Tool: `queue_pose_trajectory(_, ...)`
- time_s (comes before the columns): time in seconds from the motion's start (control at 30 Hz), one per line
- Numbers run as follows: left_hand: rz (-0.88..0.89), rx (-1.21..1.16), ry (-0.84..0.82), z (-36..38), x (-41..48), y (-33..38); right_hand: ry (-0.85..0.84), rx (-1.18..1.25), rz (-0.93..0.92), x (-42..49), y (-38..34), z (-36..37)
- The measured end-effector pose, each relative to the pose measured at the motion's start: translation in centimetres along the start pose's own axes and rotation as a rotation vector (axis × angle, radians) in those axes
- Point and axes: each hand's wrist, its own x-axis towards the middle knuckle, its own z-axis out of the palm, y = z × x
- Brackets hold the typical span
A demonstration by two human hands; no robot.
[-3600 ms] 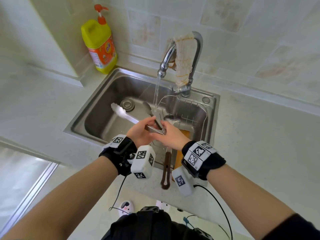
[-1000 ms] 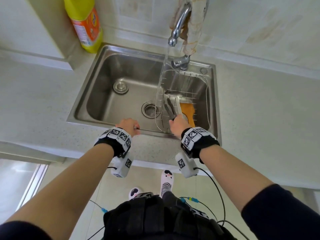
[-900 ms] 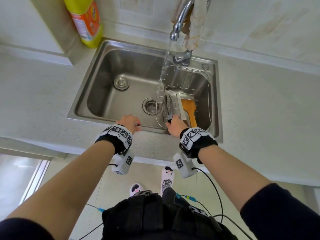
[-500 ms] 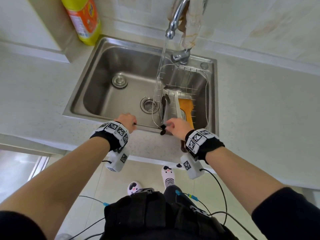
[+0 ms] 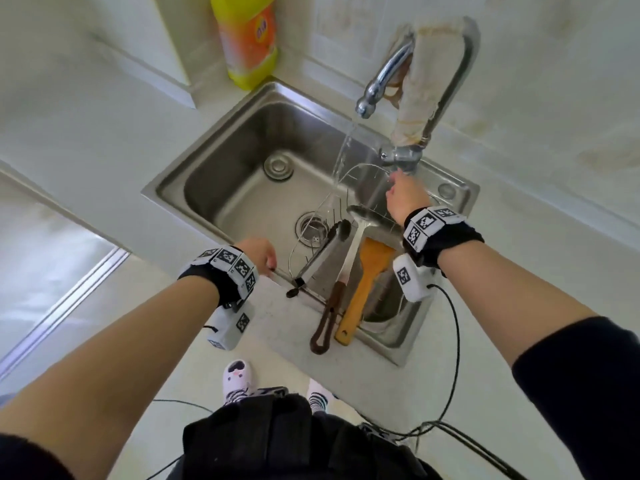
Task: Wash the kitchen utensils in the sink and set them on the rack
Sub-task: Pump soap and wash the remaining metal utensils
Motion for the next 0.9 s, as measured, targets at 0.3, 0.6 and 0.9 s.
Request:
queue_pose_trajectory(0.3,-0.473,-0.138,0.309,2.1,-24.0,-19.0,-0.03,-0.169,-0.523,-9.5,-28.0,2.7)
queue_pose_trajectory(0.6,-1.176,-0.376,0.456,15.8,-59.9,-28.7,-0.037,0.058,-1.217,-37.2,-56.2,11.5)
queue_pose_trajectory(0.9,-1.721,-0.558,0.579,28.0,-82.9,-19.2,-0.231,0.305,-1.715,-65.7,-64.9,13.9)
